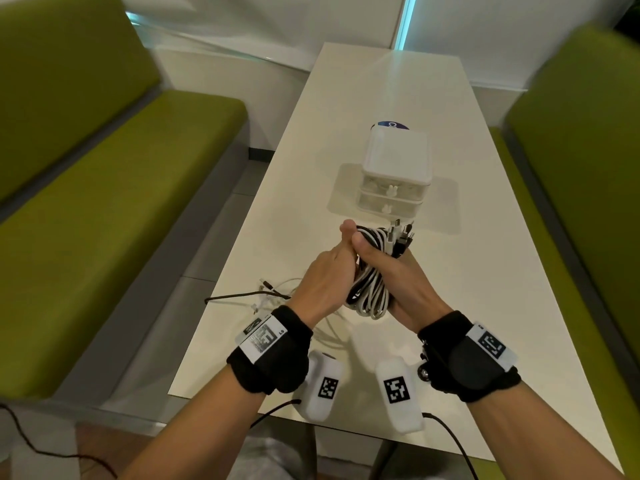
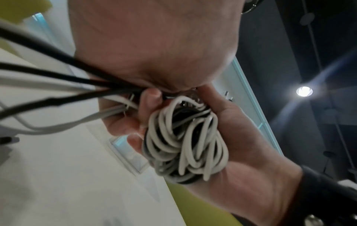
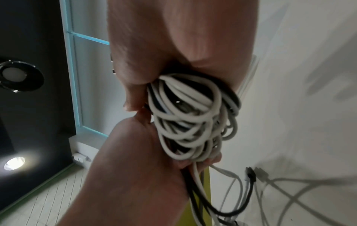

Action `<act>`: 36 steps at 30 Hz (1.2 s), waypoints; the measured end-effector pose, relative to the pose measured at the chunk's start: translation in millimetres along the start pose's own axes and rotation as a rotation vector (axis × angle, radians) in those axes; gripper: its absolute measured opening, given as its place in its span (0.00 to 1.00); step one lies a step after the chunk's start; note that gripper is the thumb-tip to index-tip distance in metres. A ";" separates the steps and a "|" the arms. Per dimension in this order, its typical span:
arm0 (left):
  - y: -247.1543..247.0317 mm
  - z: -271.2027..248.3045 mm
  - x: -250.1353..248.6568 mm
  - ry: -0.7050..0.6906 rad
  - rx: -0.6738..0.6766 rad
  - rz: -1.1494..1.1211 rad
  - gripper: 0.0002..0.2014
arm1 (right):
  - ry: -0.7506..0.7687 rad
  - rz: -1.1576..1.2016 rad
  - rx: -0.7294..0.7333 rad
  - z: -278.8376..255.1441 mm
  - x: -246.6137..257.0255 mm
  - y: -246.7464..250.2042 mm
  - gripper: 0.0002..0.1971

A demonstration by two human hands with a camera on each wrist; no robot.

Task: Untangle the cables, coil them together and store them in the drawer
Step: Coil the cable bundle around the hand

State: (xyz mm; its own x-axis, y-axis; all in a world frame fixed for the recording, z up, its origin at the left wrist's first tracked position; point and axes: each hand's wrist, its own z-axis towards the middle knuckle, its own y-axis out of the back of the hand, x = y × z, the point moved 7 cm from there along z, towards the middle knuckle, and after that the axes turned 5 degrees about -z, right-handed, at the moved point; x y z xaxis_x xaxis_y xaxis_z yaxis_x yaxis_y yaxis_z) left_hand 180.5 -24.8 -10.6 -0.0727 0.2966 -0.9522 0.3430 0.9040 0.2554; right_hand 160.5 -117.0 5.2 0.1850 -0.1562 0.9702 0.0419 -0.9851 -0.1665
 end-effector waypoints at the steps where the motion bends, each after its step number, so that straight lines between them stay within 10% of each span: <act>1: -1.9 1.3 0.9 0.013 0.029 0.001 0.46 | 0.001 -0.001 -0.002 -0.1 -0.3 -0.8 0.24; 5: -9.8 3.9 -10.1 0.090 0.213 -0.195 0.29 | -0.013 -0.020 -0.012 0.6 -0.9 -1.4 0.30; 11: -12.4 8.6 1.4 0.102 0.448 -0.088 0.42 | -0.015 -0.010 -0.047 -0.8 -4.9 0.1 0.21; 19: -9.3 -26.2 -3.9 0.046 0.241 -0.312 0.27 | -0.063 0.168 -0.112 -2.2 -10.5 -8.2 0.20; 29: -1.1 -26.9 28.2 -0.008 0.035 0.084 0.61 | -0.081 0.412 -0.231 2.5 -23.1 -6.5 0.09; 36: -1.3 -34.5 23.7 -0.093 0.217 0.116 0.29 | -0.135 0.415 -0.194 4.8 -26.1 -2.8 0.14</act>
State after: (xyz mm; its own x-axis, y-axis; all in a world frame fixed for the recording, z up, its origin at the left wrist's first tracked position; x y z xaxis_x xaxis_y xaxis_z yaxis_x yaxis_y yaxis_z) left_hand 146.1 -8.3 -27.7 0.0618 0.3559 -0.9325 0.5380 0.7750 0.3315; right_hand 160.2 -109.9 -20.4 0.2734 -0.5416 0.7950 -0.2440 -0.8385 -0.4873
